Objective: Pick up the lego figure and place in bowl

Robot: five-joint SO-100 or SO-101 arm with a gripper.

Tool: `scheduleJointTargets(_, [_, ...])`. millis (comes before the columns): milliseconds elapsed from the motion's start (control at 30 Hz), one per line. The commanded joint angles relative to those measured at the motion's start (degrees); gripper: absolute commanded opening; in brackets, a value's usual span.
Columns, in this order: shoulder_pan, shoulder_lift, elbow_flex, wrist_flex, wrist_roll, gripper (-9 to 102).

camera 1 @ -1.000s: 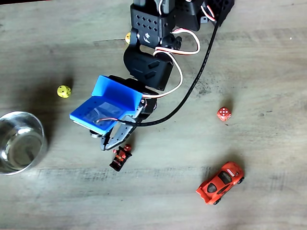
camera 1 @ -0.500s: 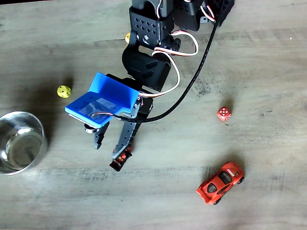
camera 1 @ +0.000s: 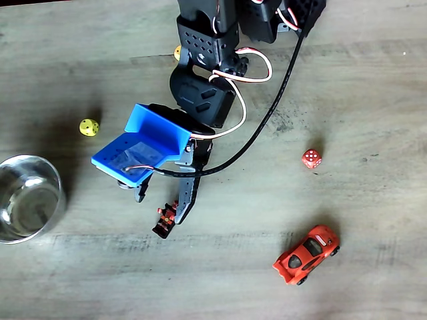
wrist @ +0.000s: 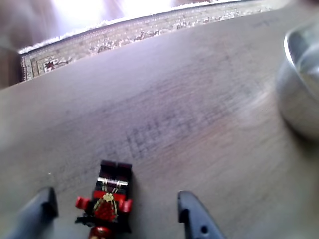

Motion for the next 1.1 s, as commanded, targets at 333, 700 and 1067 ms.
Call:
scheduleJointTargets(333, [-0.4,-0.2,-1.3,-1.2,-1.3,36])
scheduleJointTargets(700, [-0.5,-7.2,-7.4,-1.2,-1.4,35])
scheduleJointTargets(1067, [-0.4,-12.7,-10.9,-0.9,-0.6,35])
